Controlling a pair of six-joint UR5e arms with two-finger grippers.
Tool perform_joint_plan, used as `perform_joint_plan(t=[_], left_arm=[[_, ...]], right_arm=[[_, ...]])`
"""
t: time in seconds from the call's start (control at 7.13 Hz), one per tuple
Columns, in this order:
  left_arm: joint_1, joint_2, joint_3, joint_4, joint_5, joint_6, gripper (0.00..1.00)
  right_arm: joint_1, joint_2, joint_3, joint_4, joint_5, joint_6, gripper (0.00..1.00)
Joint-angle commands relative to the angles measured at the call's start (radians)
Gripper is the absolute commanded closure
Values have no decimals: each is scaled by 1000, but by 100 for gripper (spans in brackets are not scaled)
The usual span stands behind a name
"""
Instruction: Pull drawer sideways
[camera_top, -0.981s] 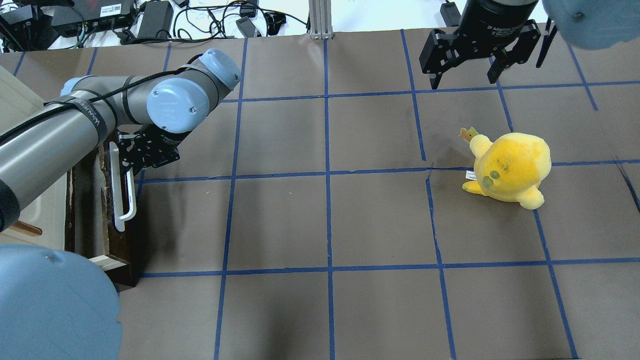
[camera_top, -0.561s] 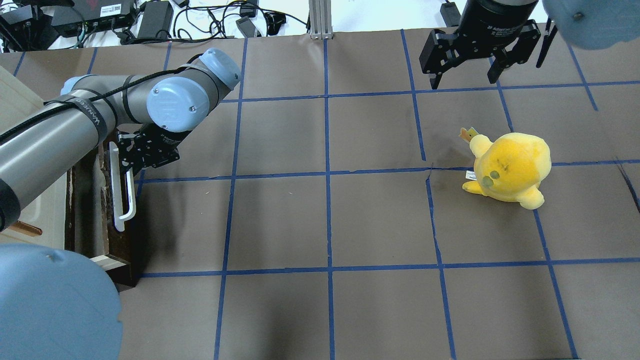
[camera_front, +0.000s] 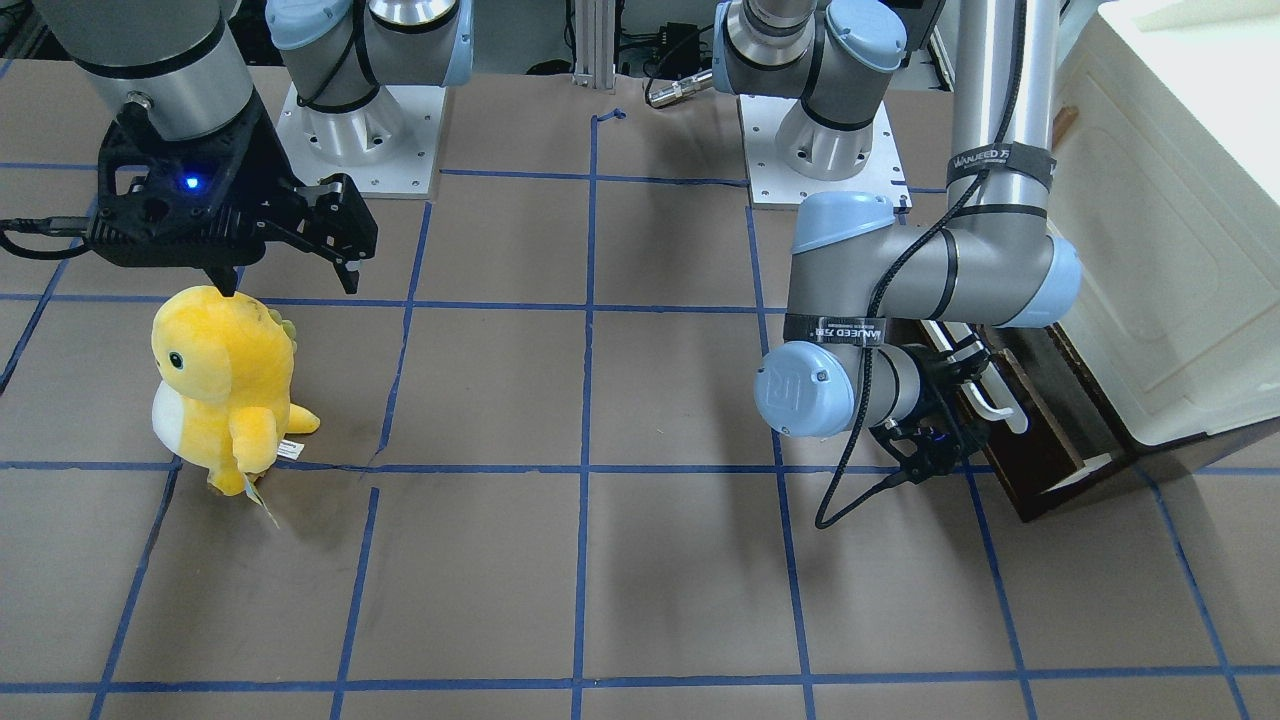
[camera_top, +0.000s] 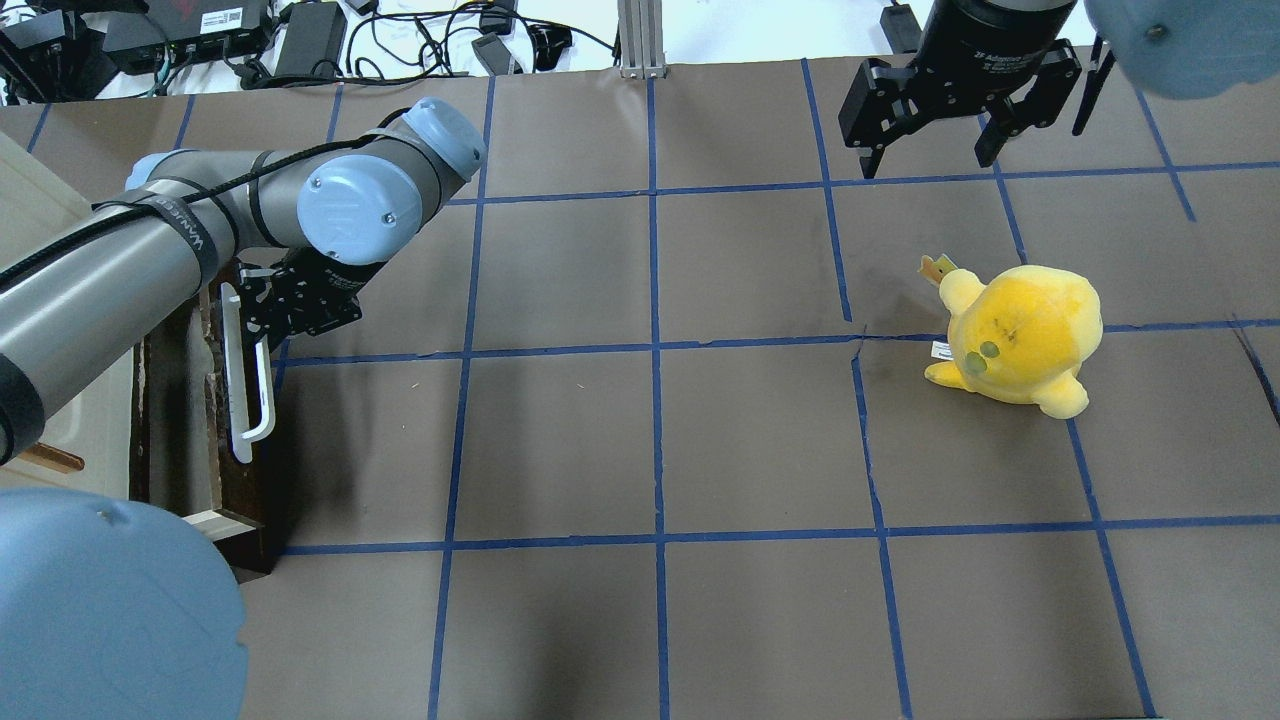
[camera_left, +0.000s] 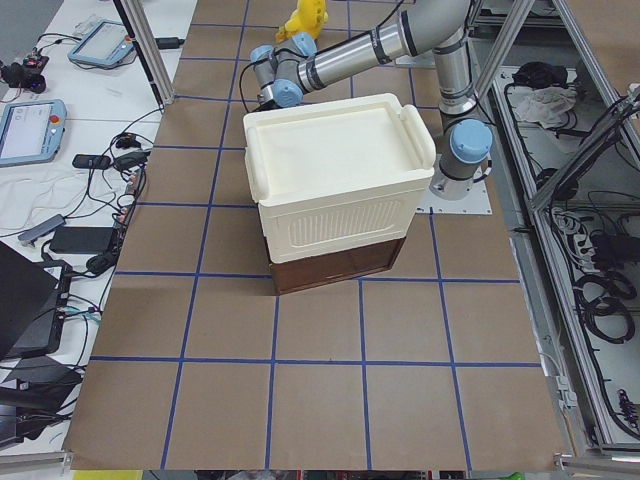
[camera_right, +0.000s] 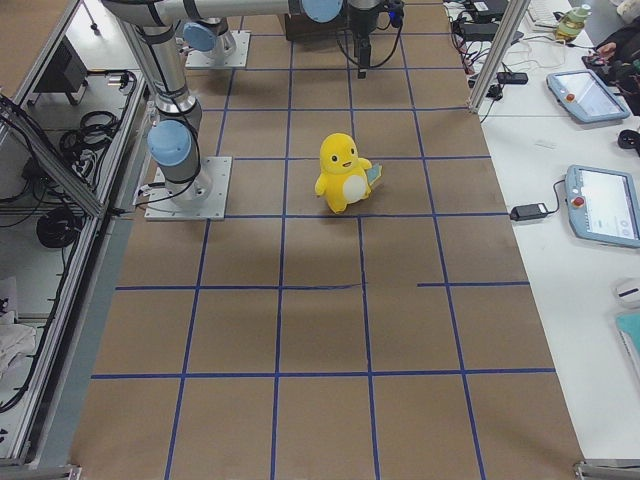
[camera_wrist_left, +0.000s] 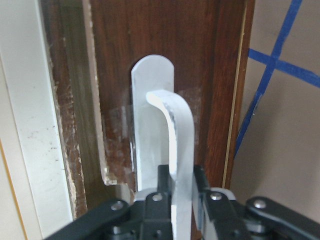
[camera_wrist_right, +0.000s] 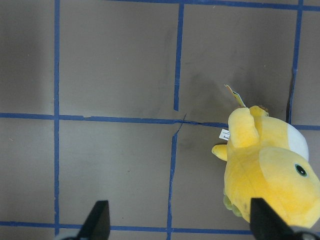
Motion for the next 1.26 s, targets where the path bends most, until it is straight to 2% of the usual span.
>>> perform_joint_plan(t=[0.0,1.12], left_arm=[[-5,1,-2,-15,-3,-29,100],[-34,-10,15,-15,-14,-35,100]], right_arm=[[0,0,0,0,-1,1,0],[0,0,0,0,-1,1,0]])
